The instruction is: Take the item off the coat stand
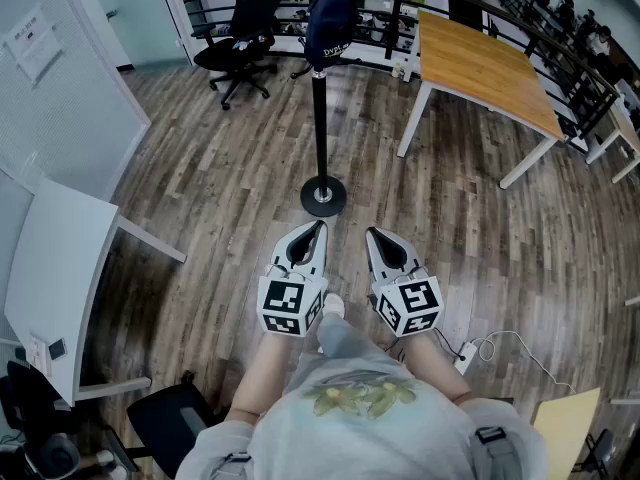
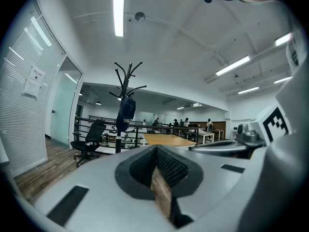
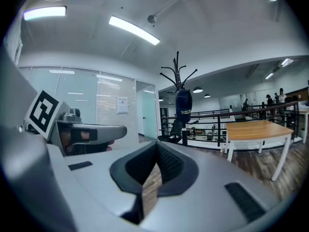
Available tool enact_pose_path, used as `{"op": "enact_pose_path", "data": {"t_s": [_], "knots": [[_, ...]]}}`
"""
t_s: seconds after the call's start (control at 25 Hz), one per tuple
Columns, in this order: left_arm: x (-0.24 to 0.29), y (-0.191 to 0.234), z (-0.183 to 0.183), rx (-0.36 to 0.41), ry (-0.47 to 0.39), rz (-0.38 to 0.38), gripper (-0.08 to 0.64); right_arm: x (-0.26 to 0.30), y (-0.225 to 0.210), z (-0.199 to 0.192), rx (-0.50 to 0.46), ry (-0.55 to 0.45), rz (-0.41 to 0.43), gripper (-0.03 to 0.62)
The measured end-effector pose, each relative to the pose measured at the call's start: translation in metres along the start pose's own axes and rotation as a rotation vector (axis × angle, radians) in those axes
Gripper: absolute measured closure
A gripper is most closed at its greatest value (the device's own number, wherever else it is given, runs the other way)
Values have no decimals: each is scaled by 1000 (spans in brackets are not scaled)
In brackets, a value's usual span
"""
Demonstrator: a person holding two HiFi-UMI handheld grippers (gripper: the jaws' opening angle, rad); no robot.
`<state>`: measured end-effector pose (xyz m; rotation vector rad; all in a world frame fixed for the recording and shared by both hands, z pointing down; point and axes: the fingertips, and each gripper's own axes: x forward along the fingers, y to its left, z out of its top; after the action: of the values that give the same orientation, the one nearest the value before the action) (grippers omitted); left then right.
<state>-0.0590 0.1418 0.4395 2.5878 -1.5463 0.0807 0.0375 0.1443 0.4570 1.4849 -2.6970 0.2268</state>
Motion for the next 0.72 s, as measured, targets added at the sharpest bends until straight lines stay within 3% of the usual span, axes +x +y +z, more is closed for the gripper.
{"op": "enact_pose_path", "data": {"t_s": [0.12,0.24,0.72], "knots": [[10,1,-4,20,6,-36,543,13,-8,-10,-25,37,-1,583],[21,21,-6,12,14,-20,543,31,-13,-12,-26,45,-4,583],[95,86,31,32,-19,7,543,116,-61,27,-28,-28,-34,583]]}}
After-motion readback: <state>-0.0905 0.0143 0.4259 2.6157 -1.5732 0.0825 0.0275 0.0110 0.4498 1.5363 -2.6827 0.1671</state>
